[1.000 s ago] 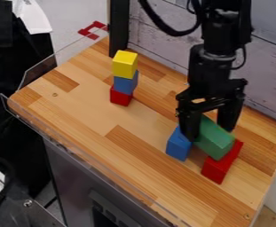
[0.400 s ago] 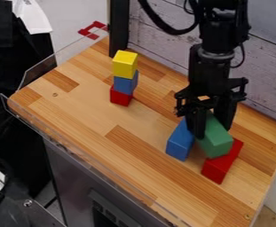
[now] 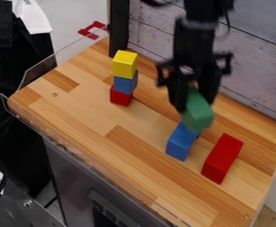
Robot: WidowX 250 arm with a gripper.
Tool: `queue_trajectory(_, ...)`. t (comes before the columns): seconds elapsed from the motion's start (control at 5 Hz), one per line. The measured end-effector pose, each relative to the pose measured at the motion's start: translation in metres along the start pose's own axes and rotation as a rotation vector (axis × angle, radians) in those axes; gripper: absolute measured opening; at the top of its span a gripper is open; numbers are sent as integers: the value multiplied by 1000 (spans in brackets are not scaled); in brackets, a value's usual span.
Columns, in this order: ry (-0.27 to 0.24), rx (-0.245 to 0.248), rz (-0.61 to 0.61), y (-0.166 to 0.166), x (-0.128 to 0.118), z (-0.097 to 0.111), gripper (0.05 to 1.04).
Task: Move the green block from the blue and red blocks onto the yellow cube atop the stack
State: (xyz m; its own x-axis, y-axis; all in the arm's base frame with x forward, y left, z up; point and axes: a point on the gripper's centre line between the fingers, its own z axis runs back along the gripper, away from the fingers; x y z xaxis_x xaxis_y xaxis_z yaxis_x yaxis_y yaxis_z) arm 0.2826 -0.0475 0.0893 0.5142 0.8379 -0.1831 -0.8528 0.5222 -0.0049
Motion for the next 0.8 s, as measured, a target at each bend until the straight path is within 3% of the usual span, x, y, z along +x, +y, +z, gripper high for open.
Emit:
queue_trajectory(0.2,-80,-80,50,12,19,33,567)
queue_trajectory(0.6,-100,-179,175,35,48,60,567)
queue_trajectory(0.8,-98,-183,271,48,61,64,567)
